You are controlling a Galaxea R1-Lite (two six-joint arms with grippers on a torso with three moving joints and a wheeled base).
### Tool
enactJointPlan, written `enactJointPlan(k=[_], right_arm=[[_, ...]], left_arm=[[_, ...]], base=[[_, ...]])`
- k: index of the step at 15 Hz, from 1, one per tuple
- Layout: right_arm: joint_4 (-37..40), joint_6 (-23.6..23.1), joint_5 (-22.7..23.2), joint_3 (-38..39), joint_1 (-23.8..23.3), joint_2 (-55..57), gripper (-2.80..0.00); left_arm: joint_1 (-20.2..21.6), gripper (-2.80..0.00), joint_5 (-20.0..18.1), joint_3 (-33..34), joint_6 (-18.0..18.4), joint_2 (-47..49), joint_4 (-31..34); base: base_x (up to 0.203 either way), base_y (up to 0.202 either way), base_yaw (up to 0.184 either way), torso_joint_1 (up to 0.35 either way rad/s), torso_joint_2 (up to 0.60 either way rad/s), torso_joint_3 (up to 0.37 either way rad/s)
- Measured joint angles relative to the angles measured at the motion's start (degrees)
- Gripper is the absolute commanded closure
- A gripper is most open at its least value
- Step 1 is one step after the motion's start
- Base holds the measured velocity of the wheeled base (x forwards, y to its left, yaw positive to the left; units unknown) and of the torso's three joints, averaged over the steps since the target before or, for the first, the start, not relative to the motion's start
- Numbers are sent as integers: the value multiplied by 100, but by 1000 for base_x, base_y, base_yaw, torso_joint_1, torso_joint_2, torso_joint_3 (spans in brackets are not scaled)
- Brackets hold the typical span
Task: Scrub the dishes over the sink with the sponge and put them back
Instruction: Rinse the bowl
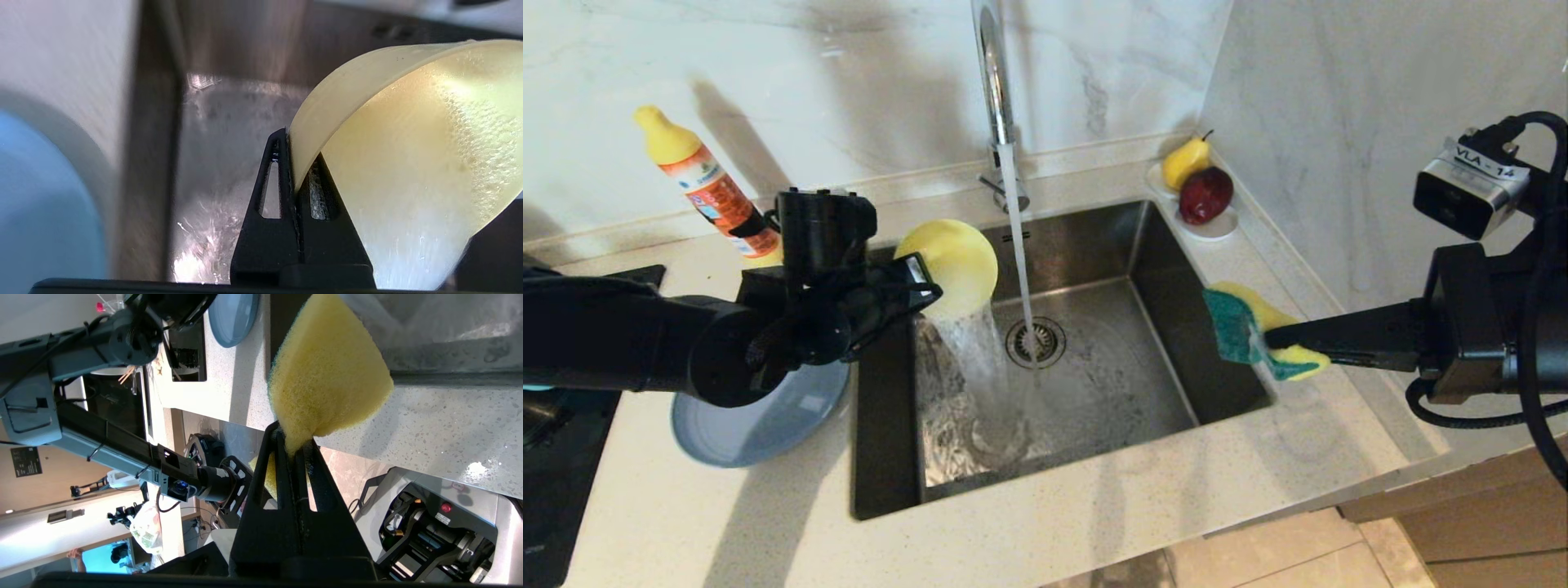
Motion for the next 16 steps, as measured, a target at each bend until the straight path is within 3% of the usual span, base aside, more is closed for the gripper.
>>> enactJointPlan(k=[7,12,16], right_arm=[[9,2,0,-24,0,-22,0],[0,0,2,-7,0,-11,0],[0,2,4,-8,0,15,0]], left_arm=[[5,0,777,639,2313,189,-2487],[2,0,778,1052,3245,375,-3581],[0,0,578,1368,4629,813,-5527]], base=[[0,0,0,0,0,0],[0,0,0,0,0,0],[0,0,0,0,0,0]])
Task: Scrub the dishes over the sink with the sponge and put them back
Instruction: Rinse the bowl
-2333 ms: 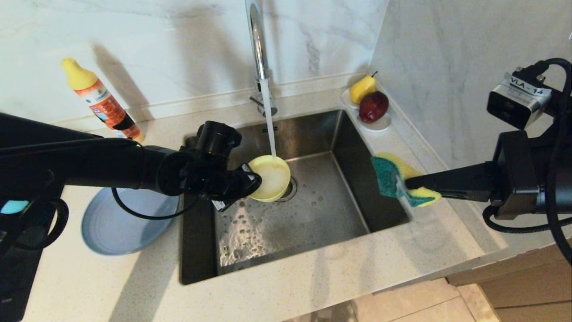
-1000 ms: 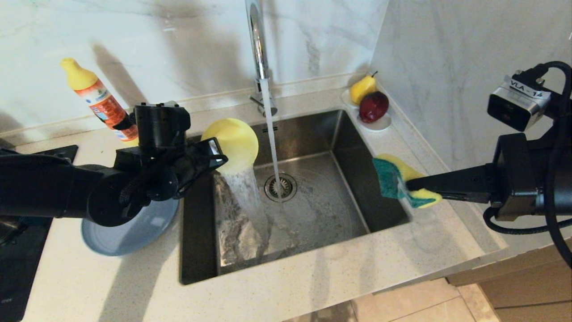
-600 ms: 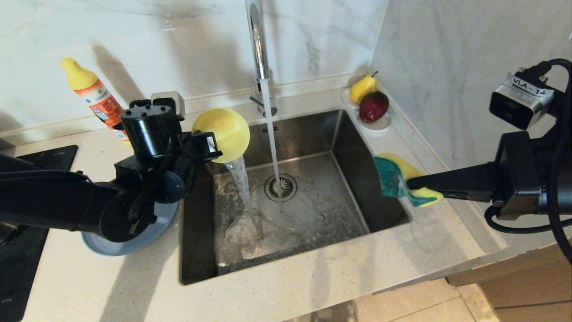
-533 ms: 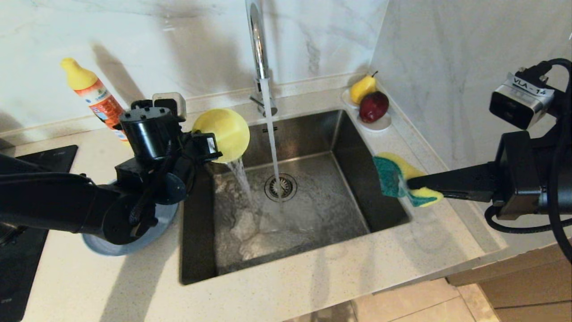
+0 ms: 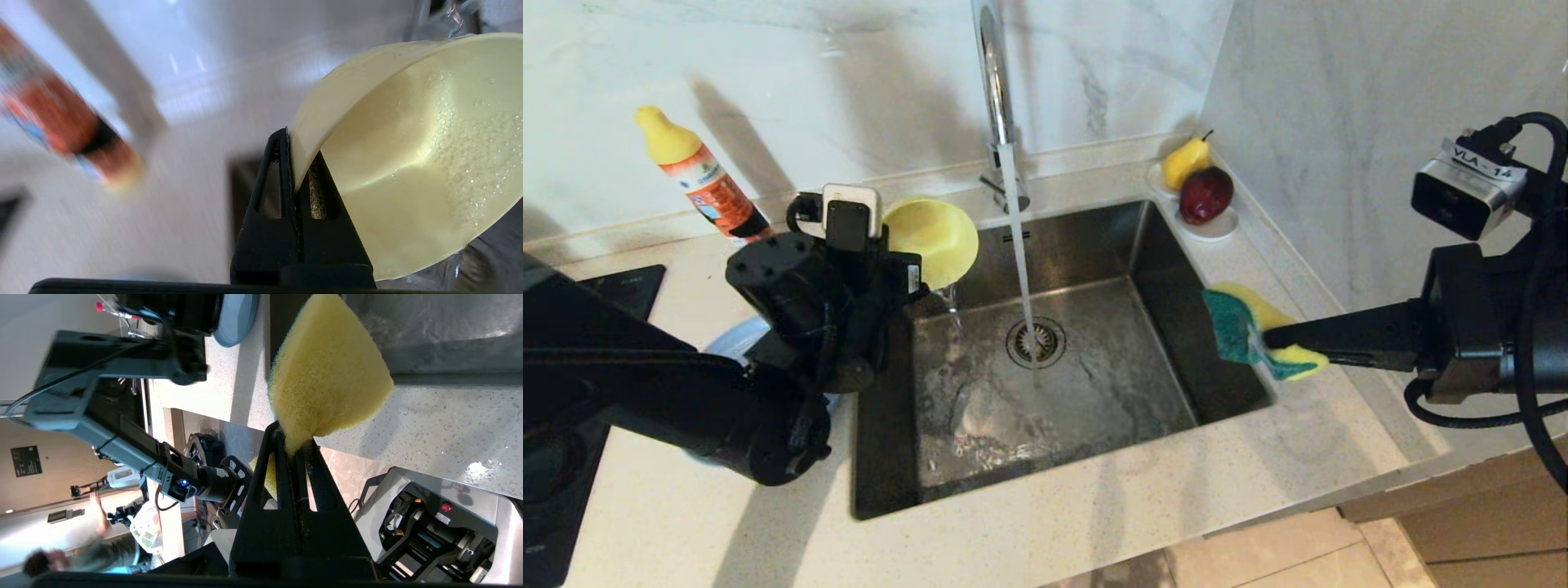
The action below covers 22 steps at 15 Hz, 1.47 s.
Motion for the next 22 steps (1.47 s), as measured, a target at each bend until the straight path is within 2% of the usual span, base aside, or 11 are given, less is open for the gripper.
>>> enactJointPlan(k=[1,4,7,14,17,19,20,22], right_arm=[[0,-2,0,-5,0,5,0],[0,-2,0,-13,0,5,0],[0,0,0,-13,0,9,0],[-2,0,-2,-24,0,2,0],[0,1,-2,-11,-4,-11,0],[1,4,1,28,-13,-15,0],[2,4,0,36,-15,-12,0],[0,8,0,47,-22,-12,0]], left_arm=[[0,0,-41,43,318,119,-318],[0,0,-84,131,570,288,-436],[0,0,-342,228,1007,322,-439],[15,0,-366,291,1040,282,-439],[76,0,-230,143,899,164,-439],[171,0,-36,65,481,18,-378],[203,0,26,42,242,-98,-93],[259,0,76,-71,-423,-444,959]], base=[[0,0,0,0,0,0],[0,0,0,0,0,0],[0,0,0,0,0,0],[0,0,0,0,0,0],[0,0,0,0,0,0],[0,0,0,0,0,0],[0,0,0,0,0,0],[0,0,0,0,0,0]])
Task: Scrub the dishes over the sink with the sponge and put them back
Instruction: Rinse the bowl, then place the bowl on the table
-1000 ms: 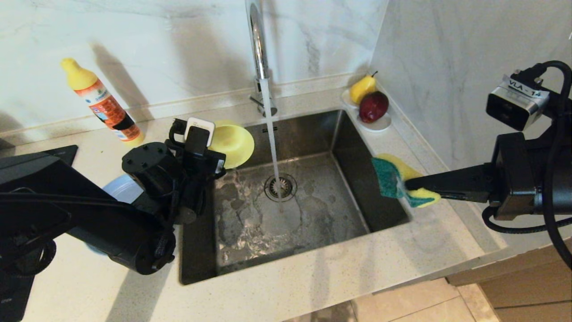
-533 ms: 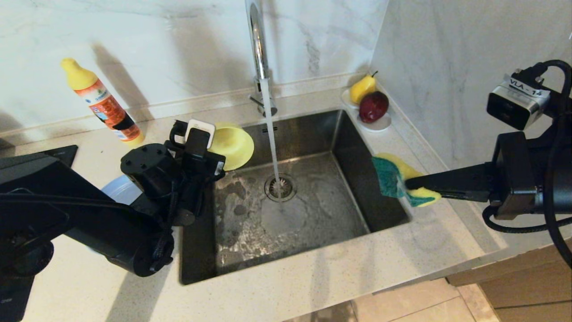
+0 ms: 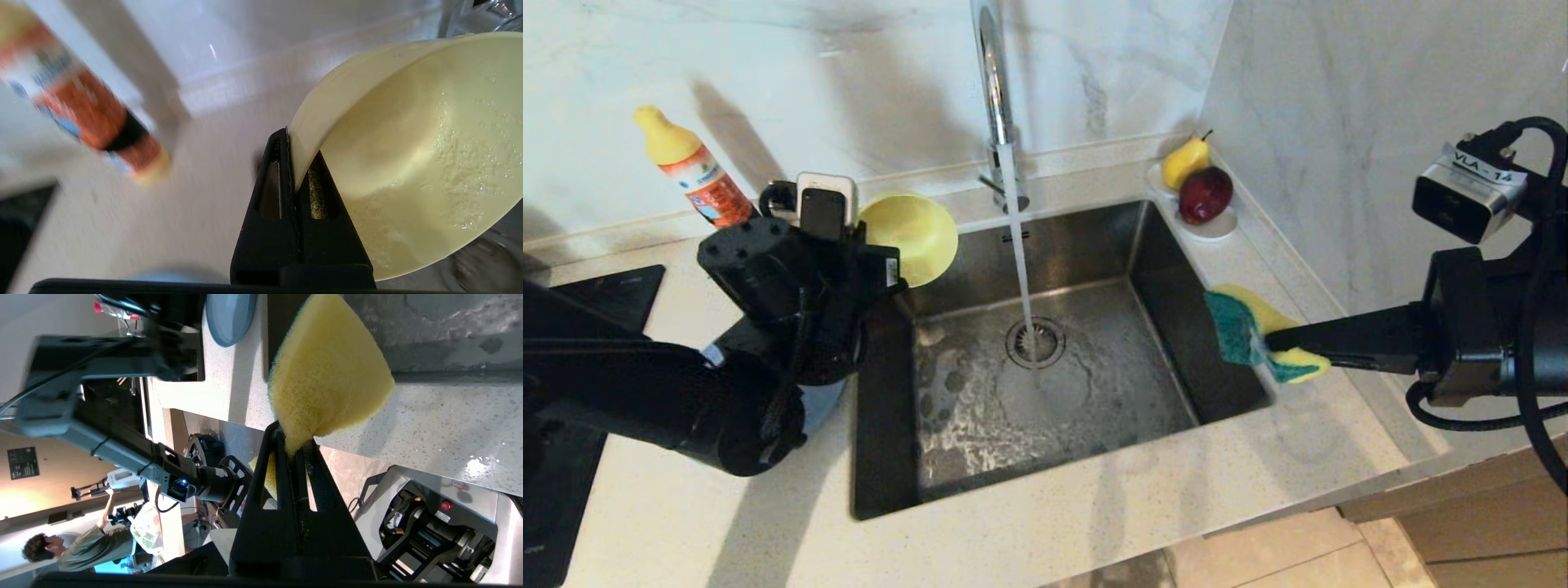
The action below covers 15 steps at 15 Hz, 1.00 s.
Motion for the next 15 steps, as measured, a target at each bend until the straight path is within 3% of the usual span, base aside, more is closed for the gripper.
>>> enactJointPlan(k=[4,9,11,12,15], right_arm=[[0,10,-2,11,2,15,0],[17,9,-8,55,2,26,0],[9,11,-7,77,-3,45,0],[9,9,-7,83,-13,56,0],[2,3,-5,117,-118,140,0]], left_arm=[[60,0,-188,-692,-1793,-806,2837],[563,0,-1389,-1936,-4151,-1644,6745],[959,0,-1978,-2182,-4698,-1924,7907],[1140,0,-2289,-2249,-4805,-2055,8347],[1809,0,-2916,-2407,-5114,-2374,9028]], base=[[0,0,0,0,0,0],[0,0,0,0,0,0],[0,0,0,0,0,0],[0,0,0,0,0,0],[0,0,0,0,0,0]])
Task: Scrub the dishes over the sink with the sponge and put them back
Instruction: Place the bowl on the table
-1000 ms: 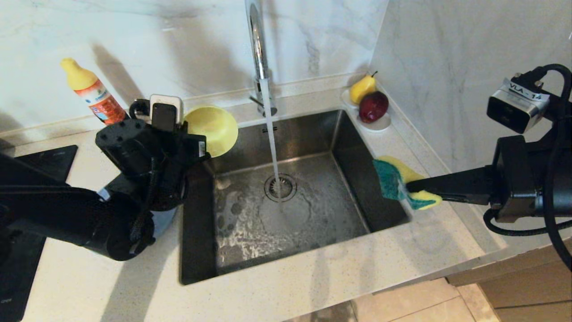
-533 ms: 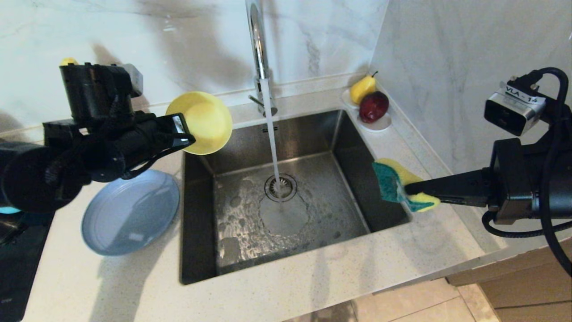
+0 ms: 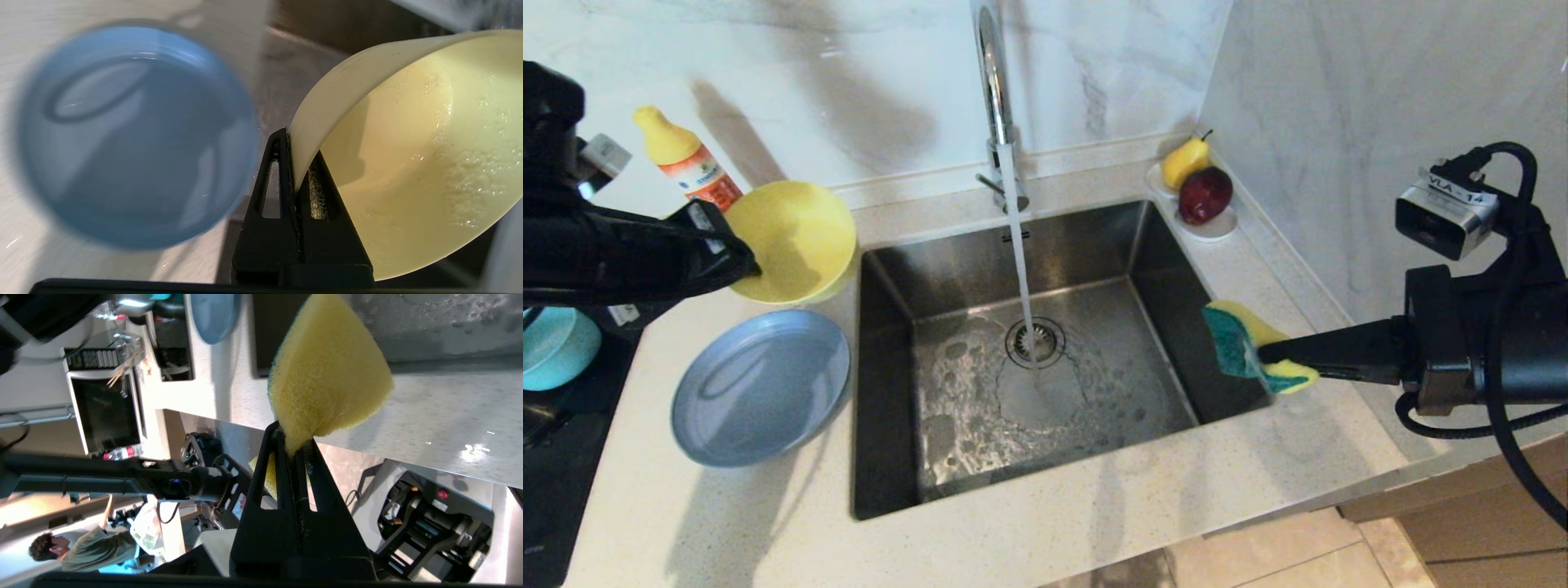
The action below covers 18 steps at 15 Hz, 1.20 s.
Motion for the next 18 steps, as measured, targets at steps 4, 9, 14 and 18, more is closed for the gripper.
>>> enactJointPlan(k=[4,9,14,18], right_arm=[[-10,-21,10,32,-173,122,0],[-5,-51,12,51,-331,223,0],[-11,-62,10,30,-347,287,0],[-11,-63,3,7,-376,382,0]], left_arm=[[736,0,-138,40,-88,-440,790],[1557,0,-140,491,-106,-813,824],[2591,0,-263,667,-98,-526,785],[3648,0,-696,662,-90,-16,742]], base=[[0,0,0,0,0,0],[0,0,0,0,0,0],[0,0,0,0,0,0],[0,0,0,0,0,0]])
